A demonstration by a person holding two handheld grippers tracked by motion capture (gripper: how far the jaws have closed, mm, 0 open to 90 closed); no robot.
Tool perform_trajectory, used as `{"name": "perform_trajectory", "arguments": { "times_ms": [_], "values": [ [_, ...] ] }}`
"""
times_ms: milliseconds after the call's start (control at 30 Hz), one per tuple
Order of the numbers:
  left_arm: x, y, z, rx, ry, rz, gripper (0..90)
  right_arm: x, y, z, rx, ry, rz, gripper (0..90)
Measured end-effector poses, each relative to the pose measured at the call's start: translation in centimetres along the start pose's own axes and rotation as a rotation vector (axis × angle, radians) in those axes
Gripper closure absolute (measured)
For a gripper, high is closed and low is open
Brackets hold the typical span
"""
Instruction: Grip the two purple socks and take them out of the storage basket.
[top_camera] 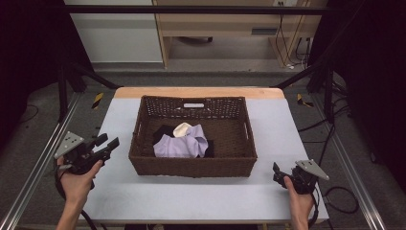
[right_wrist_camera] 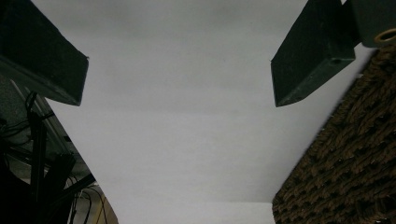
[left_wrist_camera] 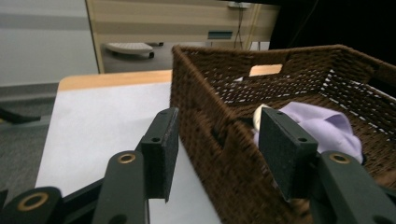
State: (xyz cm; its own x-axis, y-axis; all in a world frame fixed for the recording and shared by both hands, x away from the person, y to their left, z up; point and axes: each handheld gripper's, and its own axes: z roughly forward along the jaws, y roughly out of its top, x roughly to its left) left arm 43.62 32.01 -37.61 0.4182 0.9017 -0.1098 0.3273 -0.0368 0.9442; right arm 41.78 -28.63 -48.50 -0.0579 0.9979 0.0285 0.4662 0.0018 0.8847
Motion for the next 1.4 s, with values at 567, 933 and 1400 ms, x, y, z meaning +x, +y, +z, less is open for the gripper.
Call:
{"name": "perform_trajectory", "arguments": {
  "times_ms": [567,933,1400],
  "values": [
    [-4.2,4.9,3.1,0.004,-0.048,0.092,48.2,0.0,0.0,0.1,0.003,0.001,-0.001,4.5],
    [-5.8,6.8,6.1,0.029,-0.059,0.123,49.4,0.0,0.0,0.1,0.008,0.002,-0.002,4.4],
    [-7.5,7.3,10.2,0.095,-0.058,0.173,47.1,0.0,0.0,0.1,0.010,0.006,-0.005,4.5]
  ]
}}
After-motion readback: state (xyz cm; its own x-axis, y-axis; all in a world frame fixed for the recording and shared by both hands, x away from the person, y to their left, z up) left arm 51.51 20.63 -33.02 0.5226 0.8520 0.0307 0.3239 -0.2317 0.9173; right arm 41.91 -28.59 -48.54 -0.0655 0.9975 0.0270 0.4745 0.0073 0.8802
